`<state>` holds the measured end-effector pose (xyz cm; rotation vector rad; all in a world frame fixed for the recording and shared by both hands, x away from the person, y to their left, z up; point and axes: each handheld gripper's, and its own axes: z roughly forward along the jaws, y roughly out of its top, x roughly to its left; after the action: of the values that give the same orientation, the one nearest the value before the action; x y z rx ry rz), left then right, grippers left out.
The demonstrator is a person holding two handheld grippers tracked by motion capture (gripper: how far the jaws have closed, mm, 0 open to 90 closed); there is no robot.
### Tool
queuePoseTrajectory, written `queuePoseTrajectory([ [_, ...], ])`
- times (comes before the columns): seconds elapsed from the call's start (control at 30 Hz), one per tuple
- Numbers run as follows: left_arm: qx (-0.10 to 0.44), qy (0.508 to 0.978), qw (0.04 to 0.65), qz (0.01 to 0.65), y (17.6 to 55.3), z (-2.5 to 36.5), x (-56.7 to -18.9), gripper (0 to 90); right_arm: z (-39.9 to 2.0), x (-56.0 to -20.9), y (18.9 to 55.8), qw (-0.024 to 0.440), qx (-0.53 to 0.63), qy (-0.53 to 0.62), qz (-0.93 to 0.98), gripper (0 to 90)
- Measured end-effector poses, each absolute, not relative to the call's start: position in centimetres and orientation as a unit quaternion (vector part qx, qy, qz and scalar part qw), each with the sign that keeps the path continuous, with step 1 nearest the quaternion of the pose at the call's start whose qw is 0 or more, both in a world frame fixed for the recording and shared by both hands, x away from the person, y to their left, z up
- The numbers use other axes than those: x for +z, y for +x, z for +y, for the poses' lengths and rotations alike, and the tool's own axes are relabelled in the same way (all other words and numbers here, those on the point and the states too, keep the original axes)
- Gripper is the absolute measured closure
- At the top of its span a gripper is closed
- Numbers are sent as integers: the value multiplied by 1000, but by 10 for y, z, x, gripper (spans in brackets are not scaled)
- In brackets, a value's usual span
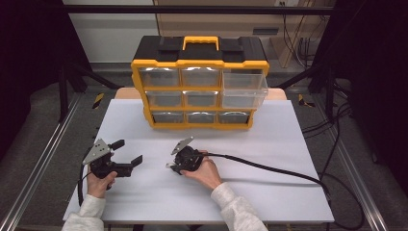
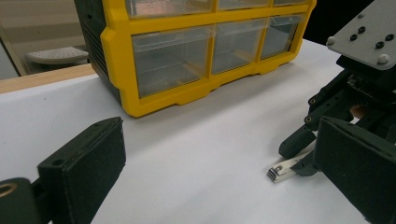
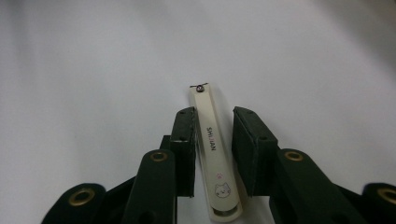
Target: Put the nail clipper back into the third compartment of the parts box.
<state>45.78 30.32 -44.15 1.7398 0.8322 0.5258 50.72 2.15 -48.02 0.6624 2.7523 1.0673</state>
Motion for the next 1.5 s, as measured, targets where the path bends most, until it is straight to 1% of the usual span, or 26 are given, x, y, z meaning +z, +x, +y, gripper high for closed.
queuePoseTrajectory([
  [0.13, 221, 732, 540, 350, 458, 303, -442, 17, 22, -480, 506, 58, 350, 217, 909, 733],
  [0.43, 221, 732, 541, 350, 458, 303, -441, 18, 22, -481, 504, 61, 351, 210, 911, 763],
  [0.97, 222, 731, 542, 350, 458, 304, -441, 18, 22, -481, 502, 74, 351, 201, 911, 770],
  [1.3, 222, 731, 541, 351, 458, 304, -441, 18, 21, -479, 502, 66, 349, 207, 912, 771],
  [1.5, 222, 732, 541, 351, 458, 303, -441, 18, 18, -471, 501, 66, 356, 204, 910, 771],
])
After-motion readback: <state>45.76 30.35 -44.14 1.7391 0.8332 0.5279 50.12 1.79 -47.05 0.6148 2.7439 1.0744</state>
